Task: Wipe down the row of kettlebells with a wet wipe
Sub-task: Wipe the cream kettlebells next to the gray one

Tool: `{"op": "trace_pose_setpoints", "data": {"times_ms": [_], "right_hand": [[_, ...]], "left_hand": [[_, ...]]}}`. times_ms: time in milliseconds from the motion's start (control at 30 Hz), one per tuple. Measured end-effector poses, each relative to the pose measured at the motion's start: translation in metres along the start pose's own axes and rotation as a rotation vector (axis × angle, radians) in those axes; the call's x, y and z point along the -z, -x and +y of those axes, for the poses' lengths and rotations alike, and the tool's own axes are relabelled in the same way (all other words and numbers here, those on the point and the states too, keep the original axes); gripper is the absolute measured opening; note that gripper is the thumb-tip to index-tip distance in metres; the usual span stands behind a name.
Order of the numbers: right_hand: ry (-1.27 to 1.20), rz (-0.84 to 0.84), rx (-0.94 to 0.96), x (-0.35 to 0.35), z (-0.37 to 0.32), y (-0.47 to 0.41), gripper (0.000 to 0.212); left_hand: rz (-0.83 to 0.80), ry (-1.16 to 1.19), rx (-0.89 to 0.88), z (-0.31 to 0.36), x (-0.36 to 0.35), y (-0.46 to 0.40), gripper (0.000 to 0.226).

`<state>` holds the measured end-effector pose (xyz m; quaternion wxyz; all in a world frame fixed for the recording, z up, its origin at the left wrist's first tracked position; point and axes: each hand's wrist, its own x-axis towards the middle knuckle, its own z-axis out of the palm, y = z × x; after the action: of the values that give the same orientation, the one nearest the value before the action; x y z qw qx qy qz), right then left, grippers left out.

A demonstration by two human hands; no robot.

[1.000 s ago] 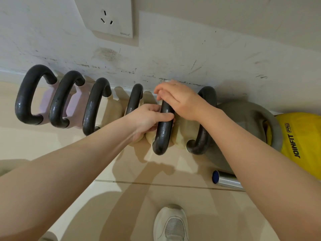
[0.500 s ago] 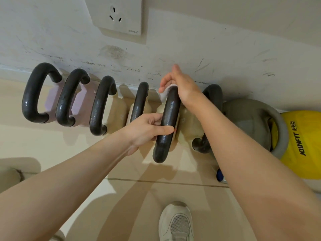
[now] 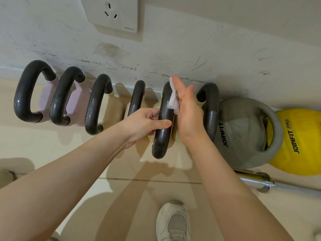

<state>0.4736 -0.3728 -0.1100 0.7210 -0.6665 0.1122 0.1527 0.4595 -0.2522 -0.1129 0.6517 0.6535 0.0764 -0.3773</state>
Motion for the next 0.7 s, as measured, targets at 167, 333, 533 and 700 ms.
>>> {"op": "trace_pose_setpoints", "data": {"times_ms": [167, 333, 533, 700], "right_hand": [[0.410, 0.004, 0.152, 0.002, 0.000, -0.013, 0.045], [0.655, -0.124, 0.357, 0.018, 0.022, 0.007, 0.054], [0.571, -0.053, 0.372, 0.020, 0.029, -0.001, 0.050], [1.207, -0.107, 0.684, 0.030, 0.048, 0.029, 0.052]], "left_hand": [[0.040, 0.025, -0.012, 0.006, -0.004, -0.010, 0.006], [0.062, 0.013, -0.013, 0.010, -0.008, -0.017, 0.026], [0.085, 0.029, -0.013, 0.016, -0.013, -0.019, 0.028], [0.041, 0.235, 0.030, 0.003, -0.005, -0.010, 0.054]]}}
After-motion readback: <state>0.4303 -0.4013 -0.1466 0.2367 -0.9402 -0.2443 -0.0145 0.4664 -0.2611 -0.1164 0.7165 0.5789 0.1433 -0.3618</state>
